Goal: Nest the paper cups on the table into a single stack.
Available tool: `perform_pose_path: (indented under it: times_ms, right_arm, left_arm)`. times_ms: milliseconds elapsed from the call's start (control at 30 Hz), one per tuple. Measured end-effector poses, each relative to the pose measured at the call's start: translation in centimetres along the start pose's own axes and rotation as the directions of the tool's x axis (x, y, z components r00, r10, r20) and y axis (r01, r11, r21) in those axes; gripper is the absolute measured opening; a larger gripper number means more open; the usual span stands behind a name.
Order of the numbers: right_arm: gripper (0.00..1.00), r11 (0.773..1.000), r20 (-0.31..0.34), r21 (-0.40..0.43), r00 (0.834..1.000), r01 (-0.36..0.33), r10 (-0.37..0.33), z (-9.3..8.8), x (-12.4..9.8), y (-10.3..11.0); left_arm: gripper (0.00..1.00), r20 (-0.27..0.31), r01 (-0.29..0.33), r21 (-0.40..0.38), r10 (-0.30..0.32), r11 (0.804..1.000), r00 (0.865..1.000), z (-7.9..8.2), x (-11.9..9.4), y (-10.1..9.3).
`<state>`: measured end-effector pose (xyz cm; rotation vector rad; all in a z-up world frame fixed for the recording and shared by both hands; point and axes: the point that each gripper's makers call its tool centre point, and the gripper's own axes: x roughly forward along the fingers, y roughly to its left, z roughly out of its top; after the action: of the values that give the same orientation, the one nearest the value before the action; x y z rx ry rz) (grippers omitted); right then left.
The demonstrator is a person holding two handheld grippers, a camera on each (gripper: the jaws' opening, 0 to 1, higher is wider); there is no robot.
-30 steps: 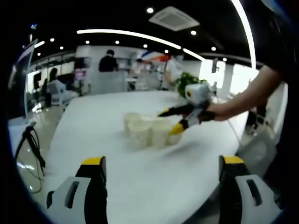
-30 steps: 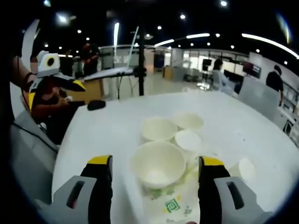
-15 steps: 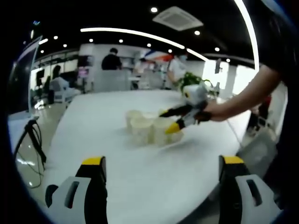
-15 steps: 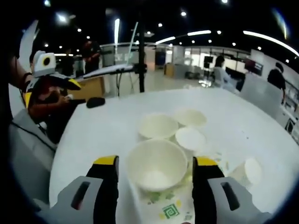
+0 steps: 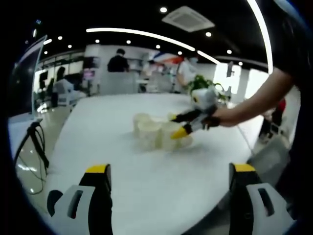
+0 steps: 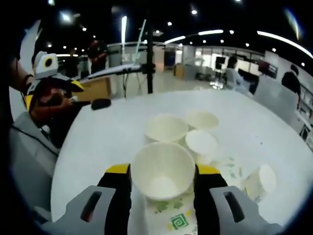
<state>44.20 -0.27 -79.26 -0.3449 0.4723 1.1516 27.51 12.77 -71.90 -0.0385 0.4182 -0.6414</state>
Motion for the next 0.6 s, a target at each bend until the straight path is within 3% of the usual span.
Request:
perform_pose_path:
  times_ms: [600]
  right_arm:
    - [0.44, 1.000, 0.041, -0.004, 0.999, 0.001, -0.001, 1.9, -2.1, 1.4]
  left_arm:
    - [1.00, 0.012, 0.008, 0.003, -0.008, 1.000, 1.000, 0.3, -0.1, 0.0]
